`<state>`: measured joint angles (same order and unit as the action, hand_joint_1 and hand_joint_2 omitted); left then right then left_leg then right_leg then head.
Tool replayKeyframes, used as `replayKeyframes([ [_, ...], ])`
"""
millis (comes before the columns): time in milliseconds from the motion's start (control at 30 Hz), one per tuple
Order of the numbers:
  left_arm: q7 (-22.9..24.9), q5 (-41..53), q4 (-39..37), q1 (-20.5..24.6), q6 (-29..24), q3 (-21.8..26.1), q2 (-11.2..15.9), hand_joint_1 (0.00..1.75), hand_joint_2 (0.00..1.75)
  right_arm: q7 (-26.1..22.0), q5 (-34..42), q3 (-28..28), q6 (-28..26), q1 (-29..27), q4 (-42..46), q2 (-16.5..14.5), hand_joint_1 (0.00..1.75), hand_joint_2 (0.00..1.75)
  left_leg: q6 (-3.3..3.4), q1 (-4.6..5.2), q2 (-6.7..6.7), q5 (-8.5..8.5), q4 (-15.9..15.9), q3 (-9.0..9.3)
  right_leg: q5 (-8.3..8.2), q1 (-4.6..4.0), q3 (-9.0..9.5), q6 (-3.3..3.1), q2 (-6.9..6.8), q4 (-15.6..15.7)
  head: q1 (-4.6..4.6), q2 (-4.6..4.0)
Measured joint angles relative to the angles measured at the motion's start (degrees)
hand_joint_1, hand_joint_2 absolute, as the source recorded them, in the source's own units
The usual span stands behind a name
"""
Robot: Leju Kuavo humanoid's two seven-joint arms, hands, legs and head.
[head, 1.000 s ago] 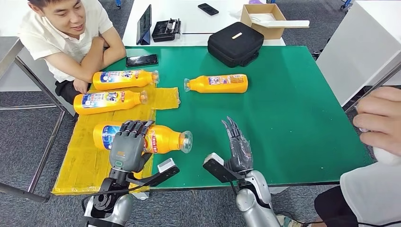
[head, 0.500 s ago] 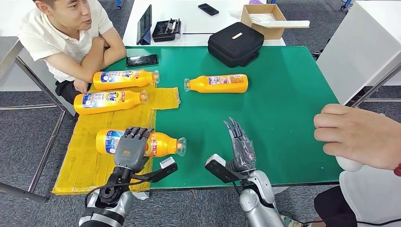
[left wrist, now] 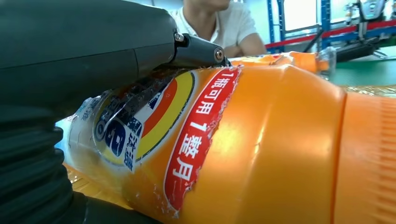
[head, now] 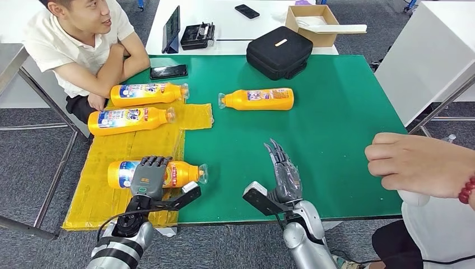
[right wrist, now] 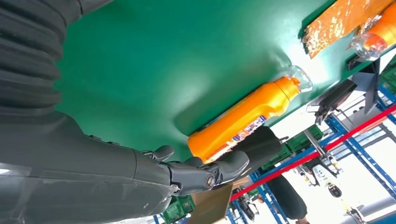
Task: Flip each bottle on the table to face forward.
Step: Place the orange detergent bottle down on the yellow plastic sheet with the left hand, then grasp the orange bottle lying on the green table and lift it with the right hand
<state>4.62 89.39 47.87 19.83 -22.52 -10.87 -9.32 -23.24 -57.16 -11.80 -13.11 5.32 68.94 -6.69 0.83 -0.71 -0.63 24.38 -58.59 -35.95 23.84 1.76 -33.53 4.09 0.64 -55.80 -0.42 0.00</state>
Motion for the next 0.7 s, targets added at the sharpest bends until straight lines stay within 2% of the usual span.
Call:
replayKeyframes([
  [33, 0.5, 0.0, -0.5, 0.3, 0.5, 0.0, 0.0, 1.65, 1.75, 0.0, 0.0, 0.0, 0.0, 0.0, -0.2, 0.0, 0.0, 1.75, 0.0, 0.0, 0.0, -0.01, 0.0, 0.02, 0.0, 0.0, 0.02, 0.0, 0.0, 0.0, 0.0, 0.0],
  [67, 1.0, 0.0, -1.0, 0.7, 1.0, 0.0, 0.0, 1.48, 1.75, 0.0, 0.0, 0.0, 0.0, 0.0, -0.4, 0.0, 0.0, 1.75, 0.0, 0.0, 0.0, -0.01, 0.0, 0.06, 0.0, 0.0, 0.05, 0.0, 0.0, 0.0, 0.0, 0.0],
  [100, 1.4, 0.0, -1.5, 1.1, 1.4, 0.0, 0.0, 1.25, 1.75, 0.0, 0.0, 0.0, 0.0, 0.0, -0.5, 0.0, 0.0, 1.75, 0.01, 0.0, -0.01, -0.02, 0.0, 0.1, 0.0, 0.0, 0.1, 0.0, -0.01, 0.0, 0.0, 0.0],
  [167, 1.8, 0.0, -2.6, 1.9, 2.5, 0.0, -0.1, 0.67, 1.75, 0.0, 0.0, 0.0, 0.0, 0.0, -0.9, 0.0, 0.0, 1.75, 0.01, 0.0, -0.02, -0.02, 0.0, 0.24, 0.0, -0.01, 0.25, -0.01, -0.02, 0.0, 0.0, 0.0],
  [233, 2.0, 0.0, -3.7, 2.7, 3.8, 0.0, -0.2, 0.33, 1.75, 0.0, 0.0, 0.0, 0.0, 0.1, -1.4, 0.0, 0.0, 1.75, 0.01, -0.01, -0.04, -0.03, 0.0, 0.39, 0.01, -0.01, 0.4, -0.01, -0.04, 0.0, 0.0, 0.0],
  [267, 2.1, 0.0, -4.3, 3.2, 4.5, 0.0, -0.3, 0.23, 1.75, -0.1, 0.0, 0.0, 0.0, 0.2, -1.7, 0.0, 0.0, 1.75, 0.01, -0.01, -0.06, -0.03, 0.0, 0.45, 0.02, -0.01, 0.47, -0.02, -0.06, 0.0, 0.0, 0.0],
  [367, 2.5, 0.0, -6.2, 4.8, 6.5, 0.0, -0.6, 0.06, 1.75, -0.3, 0.2, 0.1, -0.1, 0.6, -2.6, 0.1, 0.0, 1.75, -0.01, 0.0, -0.23, -0.07, 0.0, 0.59, 0.03, -0.01, 0.65, -0.03, -0.19, 0.0, 0.0, 0.0],
  [433, 2.6, 0.0, -7.5, 5.8, 7.6, 0.0, -0.7, 0.01, 1.75, -0.5, 0.5, 0.1, -0.1, 0.9, -3.3, 0.1, 0.0, 1.75, -0.01, 0.0, -0.32, -0.12, 0.0, 0.65, 0.02, 0.0, 0.71, -0.03, -0.27, 0.0, 0.0, 0.0],
  [700, 1.3, 0.0, -12.0, 8.9, 11.9, 0.0, -1.2, 0.0, 1.75, -1.6, 1.0, 0.5, -0.2, 2.0, -5.7, 0.3, 0.0, 1.75, 0.02, 0.0, -0.59, -0.33, 0.0, 0.81, -0.02, 0.0, 0.98, -0.03, -0.55, 0.0, 0.0, 0.0],
])
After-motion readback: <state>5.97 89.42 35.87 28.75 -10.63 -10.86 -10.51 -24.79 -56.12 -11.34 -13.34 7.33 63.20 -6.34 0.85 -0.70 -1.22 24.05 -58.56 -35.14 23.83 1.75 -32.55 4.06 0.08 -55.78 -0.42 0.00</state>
